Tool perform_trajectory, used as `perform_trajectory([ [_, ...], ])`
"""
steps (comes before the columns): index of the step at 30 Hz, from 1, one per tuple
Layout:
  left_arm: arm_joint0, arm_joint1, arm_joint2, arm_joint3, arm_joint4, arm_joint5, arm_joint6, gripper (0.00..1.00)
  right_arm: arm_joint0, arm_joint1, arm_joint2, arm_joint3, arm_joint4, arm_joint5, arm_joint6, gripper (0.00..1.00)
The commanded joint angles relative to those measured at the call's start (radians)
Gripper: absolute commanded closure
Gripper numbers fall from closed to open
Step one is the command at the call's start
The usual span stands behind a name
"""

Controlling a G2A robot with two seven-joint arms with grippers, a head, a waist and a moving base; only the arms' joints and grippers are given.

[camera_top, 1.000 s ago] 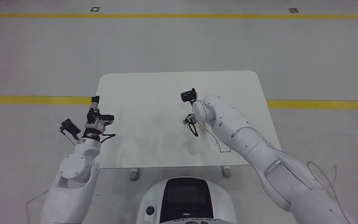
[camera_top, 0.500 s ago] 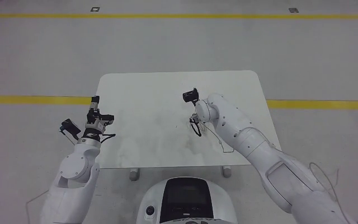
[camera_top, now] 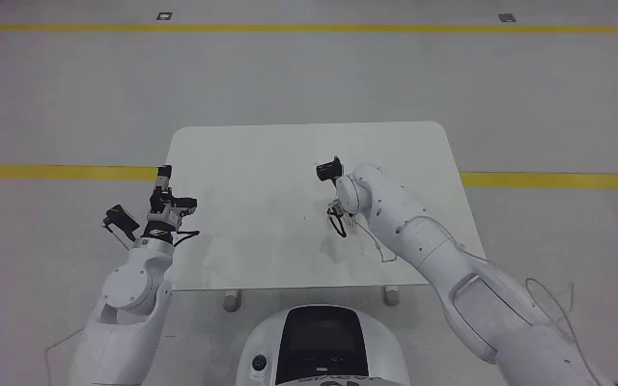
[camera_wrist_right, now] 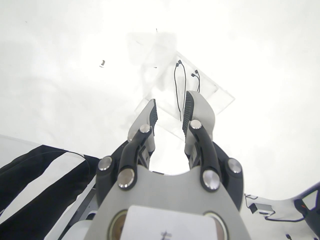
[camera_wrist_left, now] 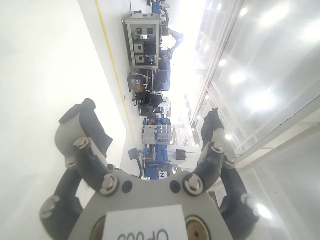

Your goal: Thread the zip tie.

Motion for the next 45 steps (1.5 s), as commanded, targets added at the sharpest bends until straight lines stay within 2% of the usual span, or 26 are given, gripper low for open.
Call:
perform_trajectory([
  [1,0.0,0.0,0.0,0.0,0.0,0.0,0.0,0.0,0.006,-0.009,-0.005,0.025,0.005,-0.003,-0.009,0.8],
  [18,0.0,0.0,0.0,0.0,0.0,0.0,0.0,0.0,0.042,-0.076,-0.026,0.206,0.045,-0.027,-0.108,0.93],
  [21,0.0,0.0,0.0,0.0,0.0,0.0,0.0,0.0,0.047,-0.087,-0.027,0.237,0.052,-0.037,-0.124,0.93],
  [28,0.0,0.0,0.0,0.0,0.0,0.0,0.0,0.0,0.062,-0.11,-0.026,0.304,0.066,-0.055,-0.157,0.85],
  [45,0.0,0.0,0.0,0.0,0.0,0.0,0.0,0.0,0.094,-0.164,-0.037,0.423,0.063,-0.077,-0.194,0.87],
])
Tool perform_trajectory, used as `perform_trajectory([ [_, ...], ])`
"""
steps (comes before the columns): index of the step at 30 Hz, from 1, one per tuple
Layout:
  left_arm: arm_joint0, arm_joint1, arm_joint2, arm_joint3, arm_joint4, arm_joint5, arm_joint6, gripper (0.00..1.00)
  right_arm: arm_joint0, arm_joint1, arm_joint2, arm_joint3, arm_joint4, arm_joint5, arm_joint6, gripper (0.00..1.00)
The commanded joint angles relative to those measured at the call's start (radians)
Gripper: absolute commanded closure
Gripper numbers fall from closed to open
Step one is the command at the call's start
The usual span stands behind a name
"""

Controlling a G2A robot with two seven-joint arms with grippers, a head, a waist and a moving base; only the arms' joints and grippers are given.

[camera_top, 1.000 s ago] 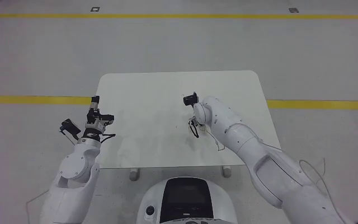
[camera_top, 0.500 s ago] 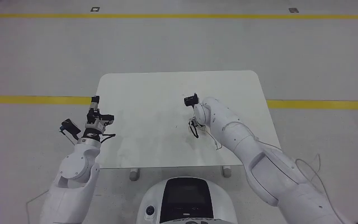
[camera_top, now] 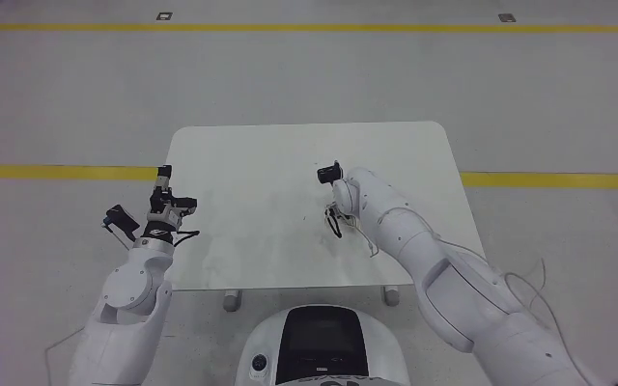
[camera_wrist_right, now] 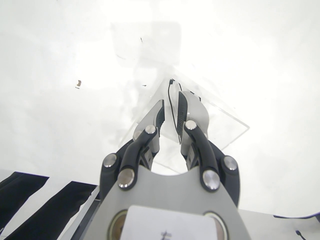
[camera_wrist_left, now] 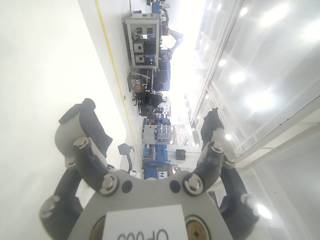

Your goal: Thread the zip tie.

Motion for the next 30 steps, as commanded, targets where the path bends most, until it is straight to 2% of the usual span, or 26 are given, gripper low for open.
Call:
perform_trajectory([
  [1,0.0,0.0,0.0,0.0,0.0,0.0,0.0,0.0,0.003,-0.005,-0.001,0.012,-0.001,-0.001,-0.003,0.87],
  [11,0.0,0.0,0.0,0.0,0.0,0.0,0.0,0.0,0.015,-0.032,-0.003,0.069,-0.006,-0.006,-0.013,0.89],
  [18,0.0,0.0,0.0,0.0,0.0,0.0,0.0,0.0,0.023,-0.047,-0.003,0.1,-0.008,-0.012,-0.015,1.0],
  [30,0.0,0.0,0.0,0.0,0.0,0.0,0.0,0.0,0.048,-0.059,0.004,0.119,-0.024,-0.018,0.003,1.0],
])
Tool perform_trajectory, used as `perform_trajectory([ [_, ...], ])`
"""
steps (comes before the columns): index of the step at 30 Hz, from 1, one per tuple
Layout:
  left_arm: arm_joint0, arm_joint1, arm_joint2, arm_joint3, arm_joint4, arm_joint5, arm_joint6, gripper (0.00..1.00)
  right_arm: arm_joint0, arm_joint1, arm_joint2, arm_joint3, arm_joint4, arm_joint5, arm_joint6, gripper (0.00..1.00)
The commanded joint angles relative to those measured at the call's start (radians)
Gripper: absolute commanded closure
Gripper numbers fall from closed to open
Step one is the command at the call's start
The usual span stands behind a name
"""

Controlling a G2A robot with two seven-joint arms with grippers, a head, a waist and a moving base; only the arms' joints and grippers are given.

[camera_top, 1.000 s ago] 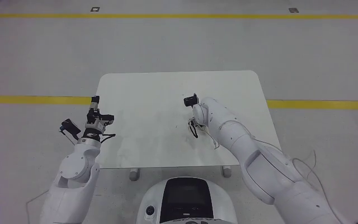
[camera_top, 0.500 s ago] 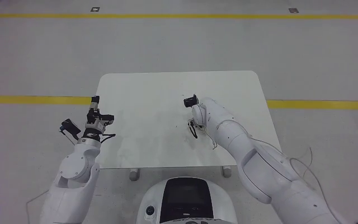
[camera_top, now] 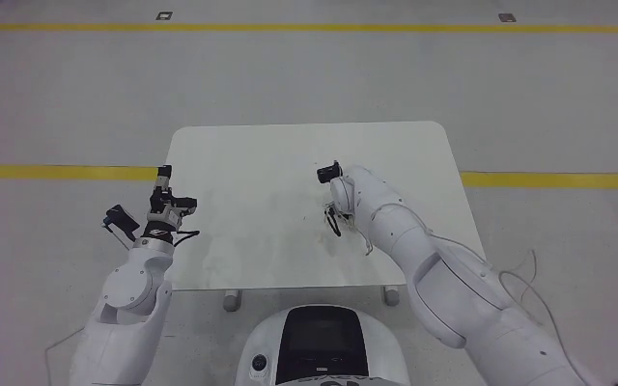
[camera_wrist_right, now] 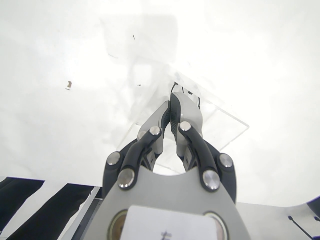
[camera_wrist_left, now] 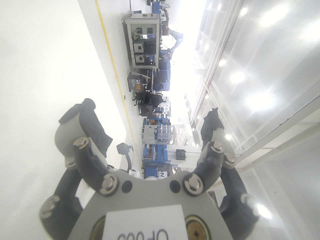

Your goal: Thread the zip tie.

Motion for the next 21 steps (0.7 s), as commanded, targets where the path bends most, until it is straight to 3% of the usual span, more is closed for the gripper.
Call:
perform_trajectory([
  [1,0.0,0.0,0.0,0.0,0.0,0.0,0.0,0.0,0.004,0.001,0.002,-0.003,-0.004,-0.011,0.008,1.0],
  [12,0.0,0.0,0.0,0.0,0.0,0.0,0.0,0.0,0.02,0.03,0.041,-0.034,0.005,-0.073,0.038,1.0],
  [21,0.0,0.0,0.0,0.0,0.0,0.0,0.0,0.0,0.014,0.087,0.121,-0.109,0.06,-0.153,0.072,1.0],
])
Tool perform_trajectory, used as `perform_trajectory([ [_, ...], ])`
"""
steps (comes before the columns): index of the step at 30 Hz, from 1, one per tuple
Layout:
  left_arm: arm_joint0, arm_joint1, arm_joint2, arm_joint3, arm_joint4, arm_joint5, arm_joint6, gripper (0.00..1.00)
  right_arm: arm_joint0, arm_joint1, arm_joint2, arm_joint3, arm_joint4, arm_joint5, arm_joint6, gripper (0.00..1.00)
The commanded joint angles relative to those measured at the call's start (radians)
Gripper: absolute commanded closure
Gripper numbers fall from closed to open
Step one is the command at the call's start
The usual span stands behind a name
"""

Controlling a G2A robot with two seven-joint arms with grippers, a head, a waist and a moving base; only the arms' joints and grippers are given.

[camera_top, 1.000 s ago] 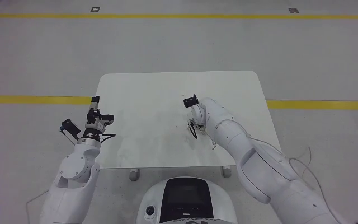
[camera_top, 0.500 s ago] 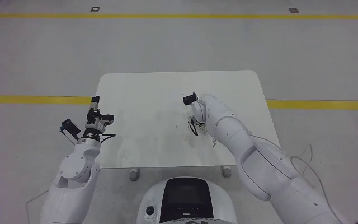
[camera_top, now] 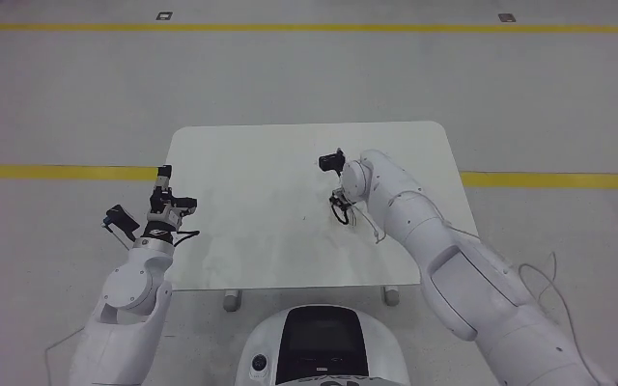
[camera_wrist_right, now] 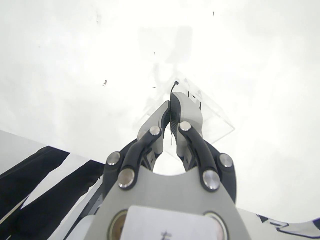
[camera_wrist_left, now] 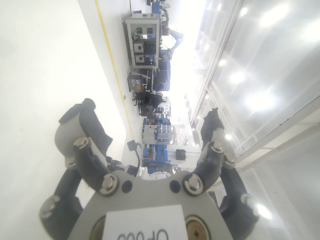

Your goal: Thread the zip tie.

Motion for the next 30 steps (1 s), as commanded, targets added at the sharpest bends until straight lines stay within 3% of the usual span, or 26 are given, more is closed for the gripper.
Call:
perform_trajectory([
  [1,0.0,0.0,0.0,0.0,0.0,0.0,0.0,0.0,-0.006,0.014,0.017,-0.027,0.006,-0.011,0.014,1.0],
  [6,0.0,0.0,0.0,0.0,0.0,0.0,0.0,0.0,-0.034,0.048,0.053,-0.124,0.004,-0.022,0.059,1.0],
  [14,0.0,0.0,0.0,0.0,0.0,0.0,0.0,0.0,-0.038,0.049,0.055,-0.125,0.008,-0.023,0.053,1.0],
  [21,0.0,0.0,0.0,0.0,0.0,0.0,0.0,0.0,-0.058,0.091,0.155,-0.16,0.111,-0.126,0.037,1.0],
  [30,0.0,0.0,0.0,0.0,0.0,0.0,0.0,0.0,-0.175,0.142,0.293,-0.331,0.315,-0.232,0.053,1.0],
])
